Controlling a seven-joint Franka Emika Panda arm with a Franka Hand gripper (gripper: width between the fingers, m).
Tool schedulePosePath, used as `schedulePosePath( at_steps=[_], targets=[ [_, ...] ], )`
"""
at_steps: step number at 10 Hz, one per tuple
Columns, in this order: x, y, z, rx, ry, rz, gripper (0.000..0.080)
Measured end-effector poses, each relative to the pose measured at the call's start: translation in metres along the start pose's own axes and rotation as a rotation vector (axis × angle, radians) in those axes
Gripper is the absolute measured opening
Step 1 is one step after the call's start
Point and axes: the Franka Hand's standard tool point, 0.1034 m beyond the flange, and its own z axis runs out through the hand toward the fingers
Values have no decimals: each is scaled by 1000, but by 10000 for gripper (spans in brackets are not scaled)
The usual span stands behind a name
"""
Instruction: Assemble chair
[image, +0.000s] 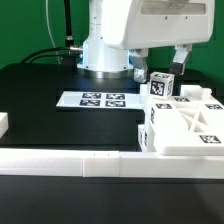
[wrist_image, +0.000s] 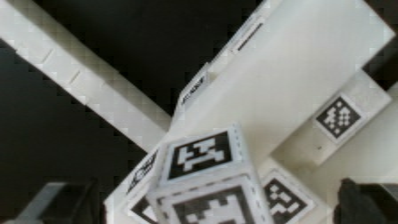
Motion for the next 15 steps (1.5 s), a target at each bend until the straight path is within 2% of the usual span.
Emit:
schedulePosePath(
  at_steps=[2,4,5,6,9,11,14,15],
  targets=[
    [-2,0,2,2,-5,-1,622],
    [-3,1,2,1,-5,1,352],
    [-4,2,1,0,-5,9,352],
    [-4,2,2,0,-6,35,282],
    [-4,2,2,2,-4,192,282],
    [-1,1,2,3,6,453,282],
    [4,4,2,-24,50,673,284],
    [5,4,1,-22,52,743,284]
  ],
)
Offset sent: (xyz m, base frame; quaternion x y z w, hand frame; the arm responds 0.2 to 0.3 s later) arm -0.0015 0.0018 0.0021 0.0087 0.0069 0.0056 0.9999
